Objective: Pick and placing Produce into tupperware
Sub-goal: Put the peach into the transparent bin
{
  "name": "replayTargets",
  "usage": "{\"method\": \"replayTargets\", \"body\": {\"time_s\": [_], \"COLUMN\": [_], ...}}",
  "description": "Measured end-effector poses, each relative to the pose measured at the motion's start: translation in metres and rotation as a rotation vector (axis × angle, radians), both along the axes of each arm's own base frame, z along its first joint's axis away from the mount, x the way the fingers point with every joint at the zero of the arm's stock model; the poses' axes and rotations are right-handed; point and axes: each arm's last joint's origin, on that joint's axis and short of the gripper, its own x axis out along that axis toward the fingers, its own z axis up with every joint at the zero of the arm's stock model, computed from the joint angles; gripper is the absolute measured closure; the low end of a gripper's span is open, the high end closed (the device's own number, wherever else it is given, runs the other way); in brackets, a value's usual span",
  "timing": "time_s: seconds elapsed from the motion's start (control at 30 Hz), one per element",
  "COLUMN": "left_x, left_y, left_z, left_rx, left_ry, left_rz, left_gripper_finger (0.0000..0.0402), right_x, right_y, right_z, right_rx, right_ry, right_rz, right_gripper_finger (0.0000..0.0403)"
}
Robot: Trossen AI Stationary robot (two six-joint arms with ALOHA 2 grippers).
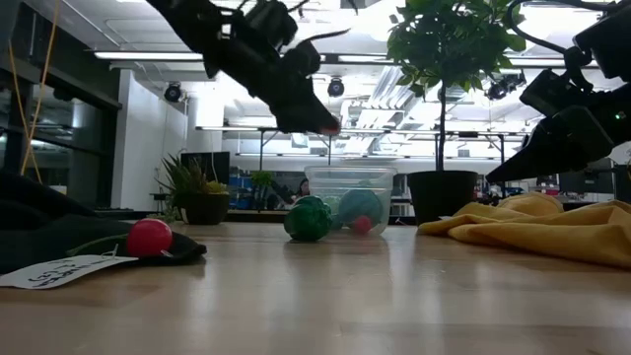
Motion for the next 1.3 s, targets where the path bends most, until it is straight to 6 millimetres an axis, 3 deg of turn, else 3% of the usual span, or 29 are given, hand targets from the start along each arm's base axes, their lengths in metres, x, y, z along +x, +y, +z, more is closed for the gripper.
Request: {"method": "replayTargets", "body": {"time_s": [0.5,1.0,1.3], "left_x": [0.014,0.018,0.019], "left_y": [0.005,0.006,0.007], "left_z": [-0.038,-0.041,-0.046], "left_rx": [-0.057,-0.039,-0.050], "left_ry": [0.054,0.029,0.033], "left_rz": [-0.044,-0.062,-0.074], "left_gripper_finger": [0.0277,0.0276,0.0241], "right_x": [0.000,0.000,0.000], "right_y": [0.000,0.000,0.000], "right_z": [0.000,0.000,0.000], "right_rx": [0.000,0.000,0.000], "right_ry": [0.000,0.000,0.000], "right_rz": [0.000,0.000,0.000], "right_gripper_finger": [0.0289,0.0289,0.0289]}}
